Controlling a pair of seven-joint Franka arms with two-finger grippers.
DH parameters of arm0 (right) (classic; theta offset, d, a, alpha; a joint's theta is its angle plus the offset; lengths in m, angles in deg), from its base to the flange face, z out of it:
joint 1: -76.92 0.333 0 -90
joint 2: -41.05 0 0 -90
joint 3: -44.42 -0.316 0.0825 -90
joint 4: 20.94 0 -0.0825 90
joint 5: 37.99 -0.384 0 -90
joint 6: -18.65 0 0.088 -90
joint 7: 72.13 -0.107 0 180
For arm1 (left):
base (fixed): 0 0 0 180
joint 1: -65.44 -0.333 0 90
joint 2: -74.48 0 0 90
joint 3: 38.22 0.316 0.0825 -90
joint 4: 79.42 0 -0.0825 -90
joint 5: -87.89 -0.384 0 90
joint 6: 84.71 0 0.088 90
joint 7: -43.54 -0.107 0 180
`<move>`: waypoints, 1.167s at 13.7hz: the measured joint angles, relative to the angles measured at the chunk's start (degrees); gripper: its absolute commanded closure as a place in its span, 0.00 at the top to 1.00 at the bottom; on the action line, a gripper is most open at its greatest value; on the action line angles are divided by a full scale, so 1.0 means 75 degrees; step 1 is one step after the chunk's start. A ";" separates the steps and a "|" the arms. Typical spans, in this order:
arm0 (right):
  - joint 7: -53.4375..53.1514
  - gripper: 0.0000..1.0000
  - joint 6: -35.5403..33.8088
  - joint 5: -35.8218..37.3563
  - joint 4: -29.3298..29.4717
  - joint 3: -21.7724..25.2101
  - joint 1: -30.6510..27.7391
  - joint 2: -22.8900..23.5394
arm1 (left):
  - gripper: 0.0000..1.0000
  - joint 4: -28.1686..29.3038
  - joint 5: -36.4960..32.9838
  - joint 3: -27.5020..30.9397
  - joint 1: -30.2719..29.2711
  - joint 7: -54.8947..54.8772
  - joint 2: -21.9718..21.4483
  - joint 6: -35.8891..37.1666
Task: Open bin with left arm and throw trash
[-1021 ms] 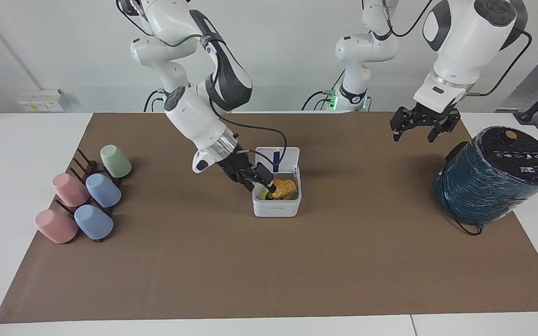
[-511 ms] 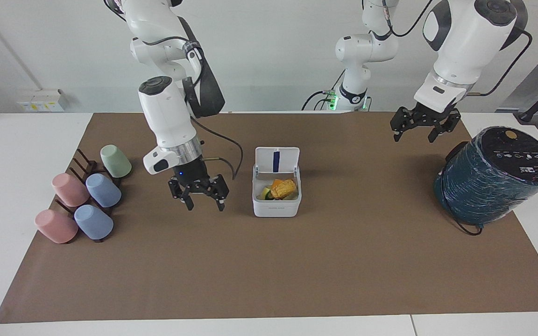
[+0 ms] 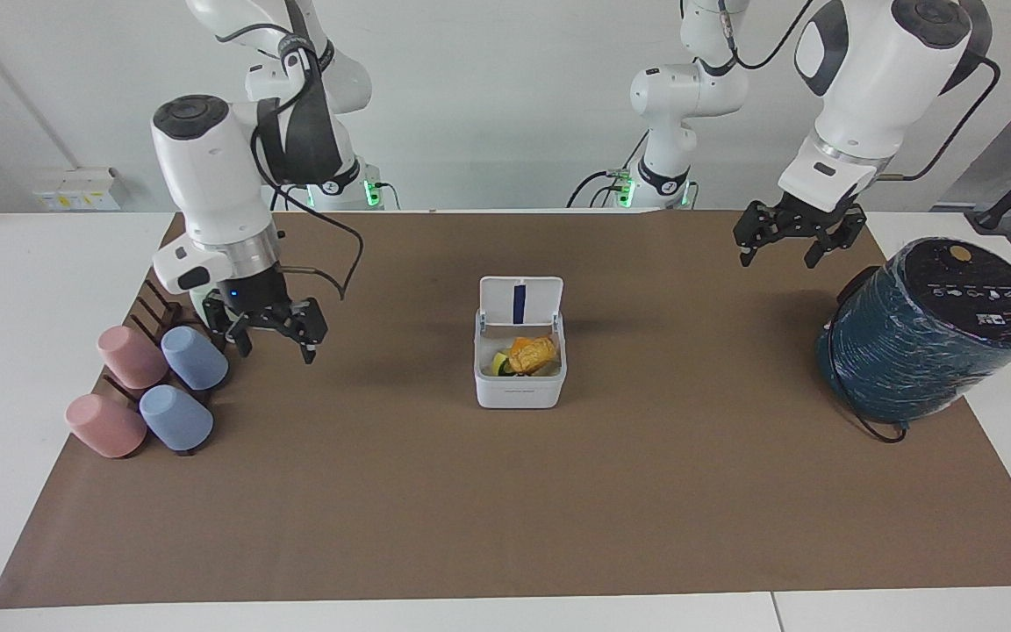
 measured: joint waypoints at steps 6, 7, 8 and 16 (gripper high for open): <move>0.0596 1.00 -0.1976 -0.0001 0.0343 0.0342 -0.0131 -0.0904 | 1.00 0.0000 0.0000 0.0007 0.0000 -0.0001 0.0000 -0.0004; 0.0807 1.00 -0.2305 -0.0001 0.0475 0.0444 -0.0132 -0.1010 | 1.00 0.0000 0.0000 0.0007 0.0000 -0.0001 0.0000 -0.0004; 0.1000 1.00 -0.2604 -0.0001 0.0623 0.0528 -0.0133 -0.1071 | 1.00 0.0000 0.0000 0.0007 0.0000 -0.0001 0.0000 -0.0005; 0.1243 1.00 -0.3644 -0.0036 0.1130 0.0674 -0.0079 -0.1122 | 1.00 0.0000 0.0000 0.0007 0.0000 -0.0001 0.0000 -0.0006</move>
